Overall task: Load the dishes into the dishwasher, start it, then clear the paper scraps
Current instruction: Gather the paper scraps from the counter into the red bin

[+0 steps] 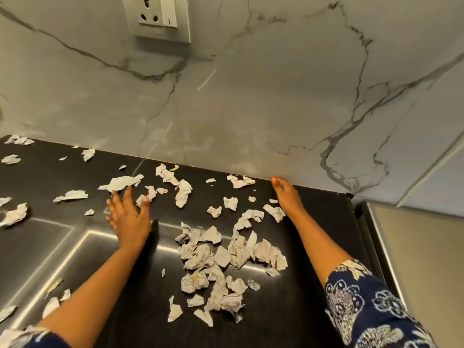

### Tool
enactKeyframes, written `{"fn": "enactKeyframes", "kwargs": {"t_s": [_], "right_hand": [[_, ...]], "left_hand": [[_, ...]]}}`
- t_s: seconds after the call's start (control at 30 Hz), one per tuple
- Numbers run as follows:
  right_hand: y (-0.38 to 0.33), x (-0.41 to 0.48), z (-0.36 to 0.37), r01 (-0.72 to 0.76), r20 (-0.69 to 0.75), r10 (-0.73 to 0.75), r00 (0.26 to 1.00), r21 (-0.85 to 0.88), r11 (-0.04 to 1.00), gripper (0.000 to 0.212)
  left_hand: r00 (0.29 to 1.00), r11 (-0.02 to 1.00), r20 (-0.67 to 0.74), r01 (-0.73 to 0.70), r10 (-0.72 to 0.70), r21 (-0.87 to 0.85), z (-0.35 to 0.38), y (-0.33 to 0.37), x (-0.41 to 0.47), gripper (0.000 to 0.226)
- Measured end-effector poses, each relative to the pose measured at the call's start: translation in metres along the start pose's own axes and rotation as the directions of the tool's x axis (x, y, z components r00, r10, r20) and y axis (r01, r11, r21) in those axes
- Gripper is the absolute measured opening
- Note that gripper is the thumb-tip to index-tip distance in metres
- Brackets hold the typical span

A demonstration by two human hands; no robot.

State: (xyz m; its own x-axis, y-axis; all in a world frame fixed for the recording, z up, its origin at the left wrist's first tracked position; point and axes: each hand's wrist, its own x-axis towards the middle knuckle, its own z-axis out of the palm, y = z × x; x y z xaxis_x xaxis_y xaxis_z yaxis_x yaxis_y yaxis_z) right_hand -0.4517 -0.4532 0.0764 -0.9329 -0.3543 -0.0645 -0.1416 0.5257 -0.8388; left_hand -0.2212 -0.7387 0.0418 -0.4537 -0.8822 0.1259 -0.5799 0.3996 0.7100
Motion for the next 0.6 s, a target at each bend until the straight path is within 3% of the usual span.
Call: {"fn": "enactKeyframes", "kwargs": {"t_s": [0.1,0.23,0.3,0.37,0.4,0.47,0.53,0.6], "right_hand": [[-0.016,0.027,0.032,0.128,0.156,-0.096,0.983,-0.209,0.969,0.043],[-0.038,0.035,0.075,0.268,0.301,-0.160,0.940,-0.359,0.894,0.045],[-0.048,0.024,0.095,0.347,0.493,-0.159,0.855,-0.318,0.883,0.047],[-0.052,0.011,0.105,0.242,0.641,-0.131,0.756,-0.089,0.966,0.054],[-0.053,0.007,0.105,0.145,0.637,-0.134,0.759,0.036,0.989,0.058],[-0.055,0.011,0.098,0.101,0.501,-0.180,0.847,0.182,0.978,0.054],[-0.058,0.022,0.096,0.167,0.335,-0.193,0.922,0.104,0.980,0.046],[-0.064,0.034,0.101,0.224,0.355,-0.208,0.911,-0.004,0.975,0.048]], "left_hand": [[0.992,0.997,0.129,-0.002,-0.007,0.073,0.002,0.001,0.040,0.060],[0.918,0.955,0.367,-0.229,0.148,0.188,0.020,0.017,0.055,0.059],[0.841,0.920,0.486,-0.356,0.239,0.163,0.021,0.022,0.047,0.072],[0.769,0.915,0.554,-0.401,0.319,0.030,0.013,0.015,0.036,0.094],[0.762,0.926,0.552,-0.373,0.339,-0.054,0.006,0.009,0.031,0.099],[0.820,0.936,0.453,-0.328,0.349,-0.126,-0.010,-0.004,0.031,0.079],[0.907,0.950,0.292,-0.311,0.303,-0.018,-0.023,-0.026,0.050,0.050],[0.963,0.974,0.200,-0.202,0.179,0.099,-0.031,-0.044,0.077,0.050]]}}
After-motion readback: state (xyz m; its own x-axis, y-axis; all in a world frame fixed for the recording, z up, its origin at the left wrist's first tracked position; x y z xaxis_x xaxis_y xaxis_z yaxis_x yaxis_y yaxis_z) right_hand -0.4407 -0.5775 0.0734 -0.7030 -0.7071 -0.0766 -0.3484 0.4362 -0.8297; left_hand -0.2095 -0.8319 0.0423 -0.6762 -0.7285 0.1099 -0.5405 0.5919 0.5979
